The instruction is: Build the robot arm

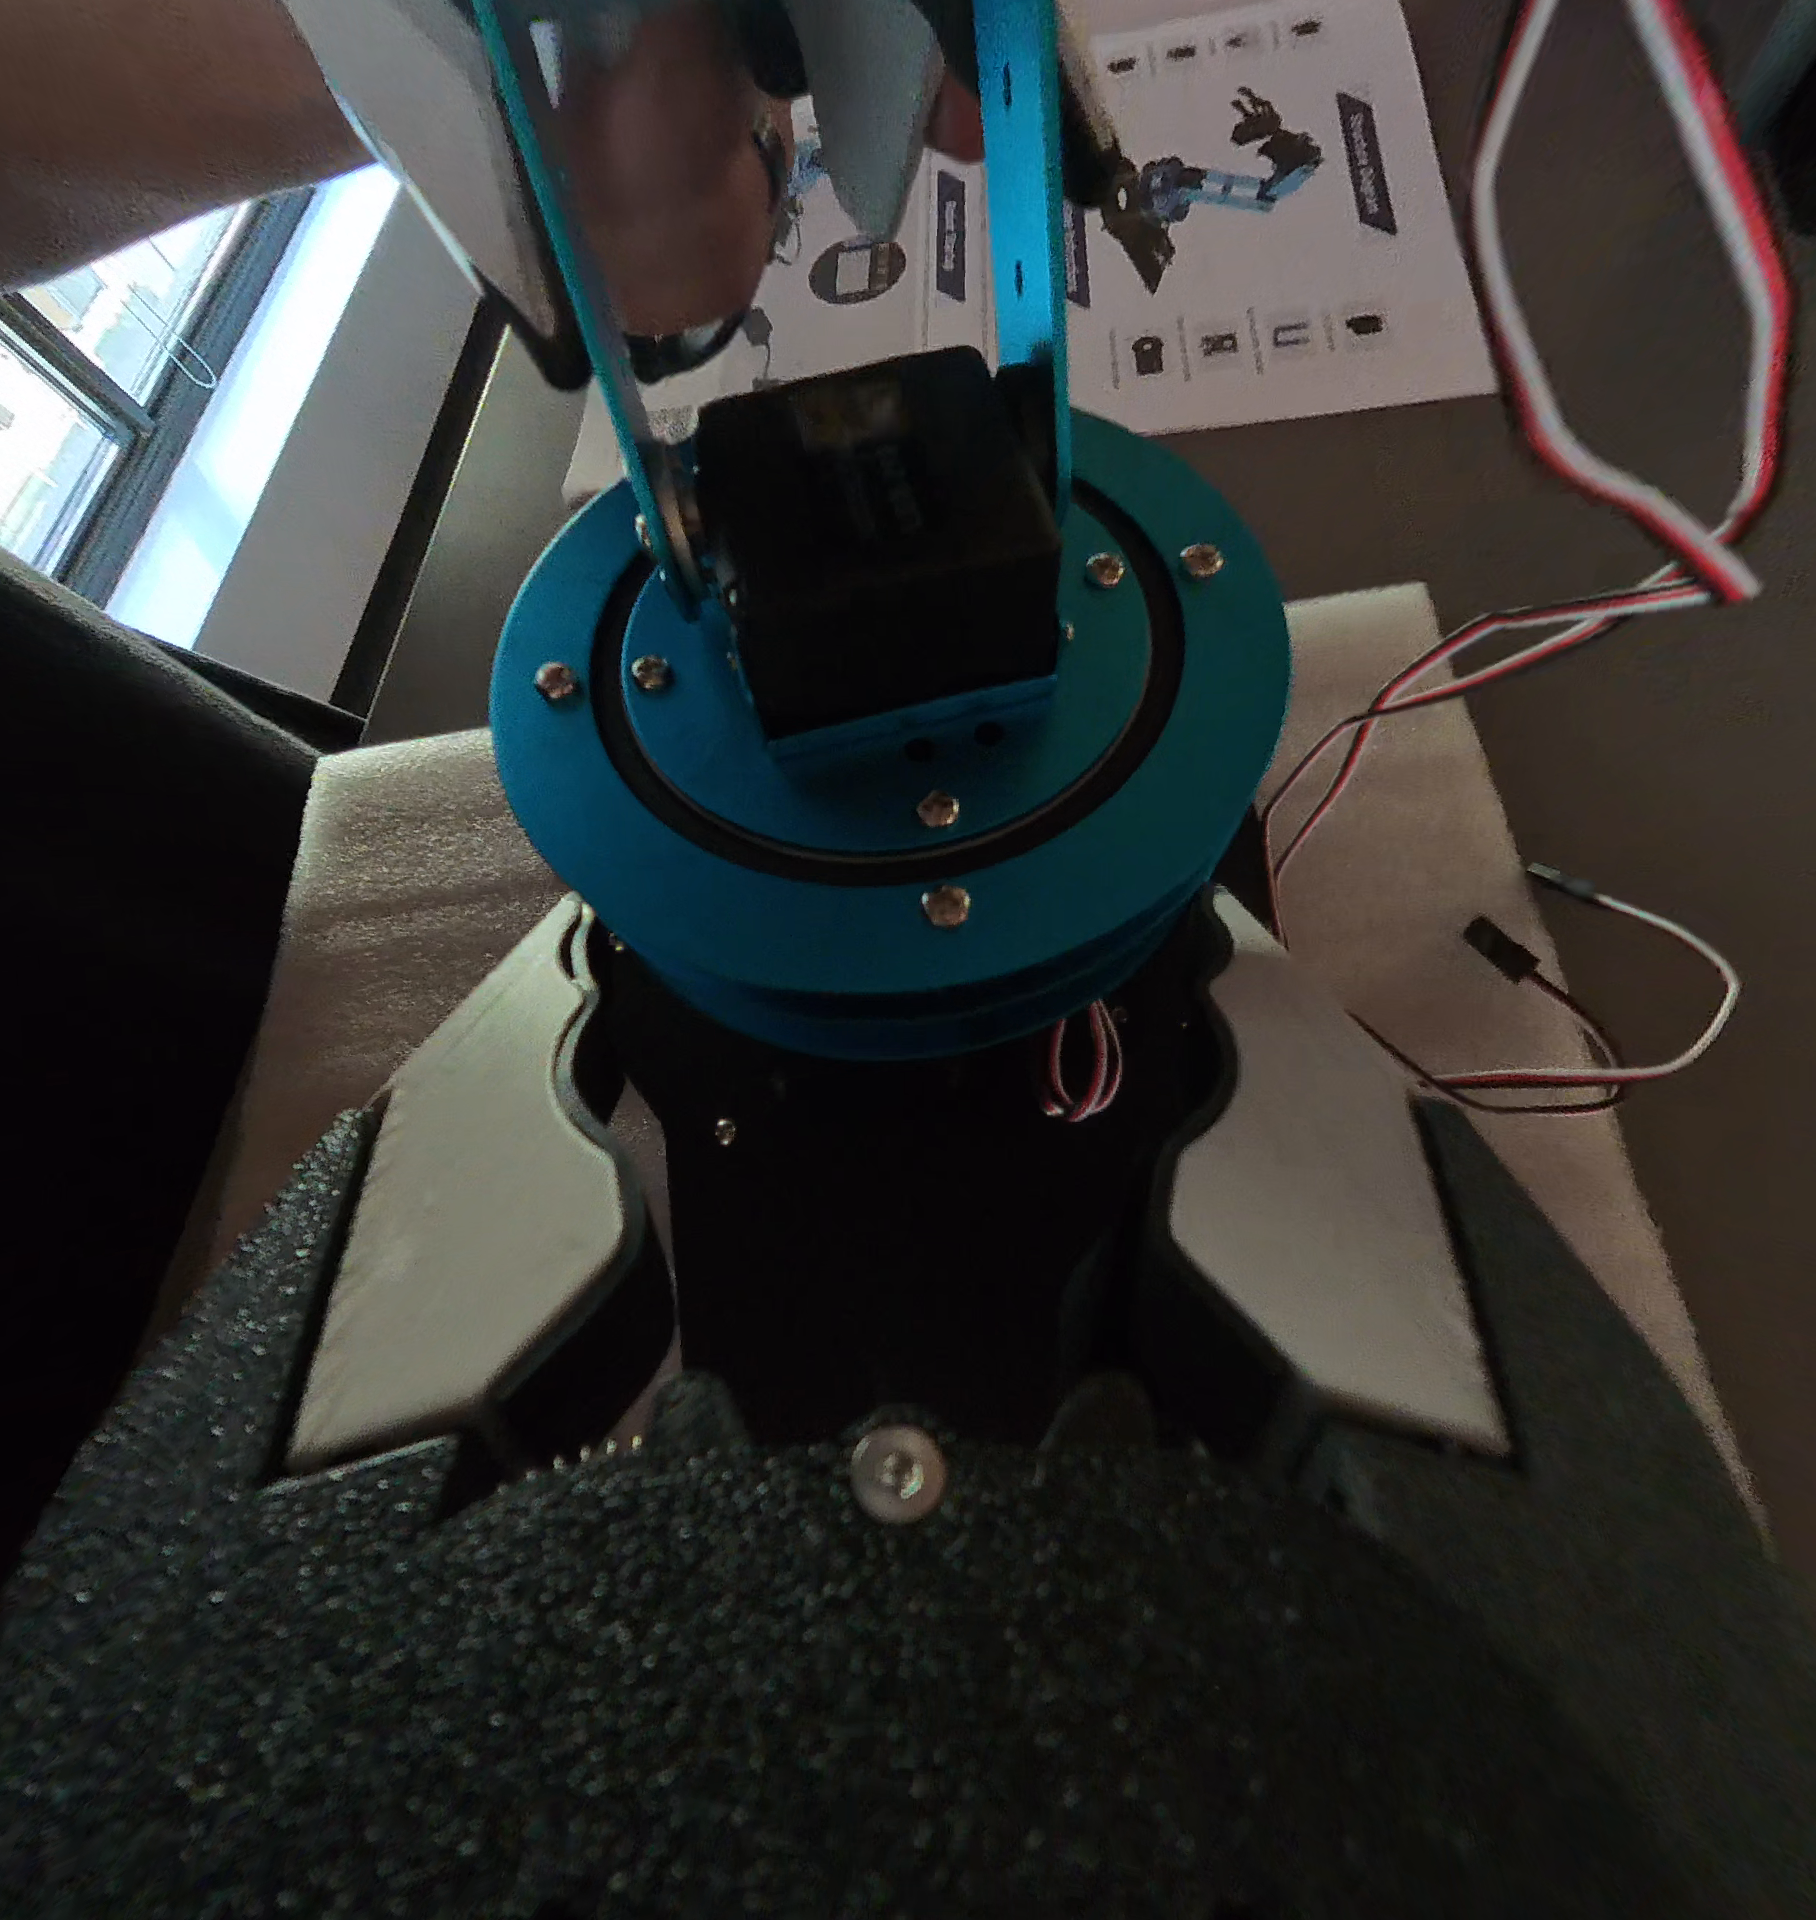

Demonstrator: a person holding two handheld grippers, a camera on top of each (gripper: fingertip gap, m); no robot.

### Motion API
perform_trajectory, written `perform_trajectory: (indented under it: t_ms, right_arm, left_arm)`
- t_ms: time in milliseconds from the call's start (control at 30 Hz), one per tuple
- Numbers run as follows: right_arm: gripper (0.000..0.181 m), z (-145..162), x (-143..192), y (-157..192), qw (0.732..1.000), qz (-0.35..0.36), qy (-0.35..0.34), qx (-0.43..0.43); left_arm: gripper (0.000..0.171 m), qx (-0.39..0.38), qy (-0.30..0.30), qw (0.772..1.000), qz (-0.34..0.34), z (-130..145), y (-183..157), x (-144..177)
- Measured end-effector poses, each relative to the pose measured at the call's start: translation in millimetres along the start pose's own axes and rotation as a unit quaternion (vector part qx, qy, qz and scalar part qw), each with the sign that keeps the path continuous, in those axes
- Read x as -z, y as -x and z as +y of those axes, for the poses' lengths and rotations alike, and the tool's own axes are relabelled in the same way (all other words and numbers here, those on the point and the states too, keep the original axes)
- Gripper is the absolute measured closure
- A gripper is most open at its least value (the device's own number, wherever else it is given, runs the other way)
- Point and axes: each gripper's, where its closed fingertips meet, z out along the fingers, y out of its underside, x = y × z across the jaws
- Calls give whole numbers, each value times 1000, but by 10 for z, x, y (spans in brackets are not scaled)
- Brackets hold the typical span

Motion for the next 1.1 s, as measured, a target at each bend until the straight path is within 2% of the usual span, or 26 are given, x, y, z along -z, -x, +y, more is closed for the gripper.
perform_trajectory:
  t_ms: [67, 100, 200, 300, 333, 400, 467, 567, 667, 700, 733, 767, 800, 1100]
  right_arm:
    - [71, 4, -4, 3, 1000, 3, -3, 0]
    - [73, 23, 11, 11, 1000, 5, -1, -5]
    - [94, 25, 238, 43, 999, 19, -21, -28]
    - [104, 106, 458, 78, 996, 33, -37, -72]
    - [112, 153, 479, 73, 995, 45, -36, -81]
    - [136, 252, 432, 54, 994, 70, -25, -85]
    - [137, 296, 328, -40, 991, 109, -21, -76]
    - [144, 315, 143, -49, 992, 104, -8, -71]
    - [163, 344, 49, -115, 991, 114, 12, -63]
    - [170, 345, 27, -121, 991, 113, 15, -63]
    - [171, 357, 13, -143, 991, 119, 21, -61]
    - [174, 365, -3, -145, 991, 120, 24, -55]
    - [175, 368, -8, -146, 991, 120, 24, -50]
    - [174, 394, -19, -134, 994, 98, 25, -48]
  left_arm:
    - [108, 6, -12, 1000, 5, 21, 5, 20]
    - [102, 5, -17, 1000, 6, 32, -1, 30]
    - [107, 11, -22, 1000, 3, 36, -6, 37]
    - [102, 5, -6, 1000, 7, 36, -16, 17]
    - [107, 2, 3, 1000, 9, 40, -23, 12]
    - [107, -4, 26, 1000, 9, 55, -41, 5]
    - [107, -9, 48, 999, 5, 68, -56, 6]
    - [107, -2, 71, 997, 3, 82, -48, 15]
    - [107, -5, 87, 996, 2, 89, -52, 14]
    - [103, -5, 91, 996, 2, 89, -52, 14]
    - [108, -4, 92, 996, 1, 89, -50, 14]
    - [103, -3, 92, 996, 1, 89, -50, 13]
    - [108, -3, 90, 996, 1, 89, -51, 12]
    - [107, -5, 95, 995, -1, 107, -68, 3]
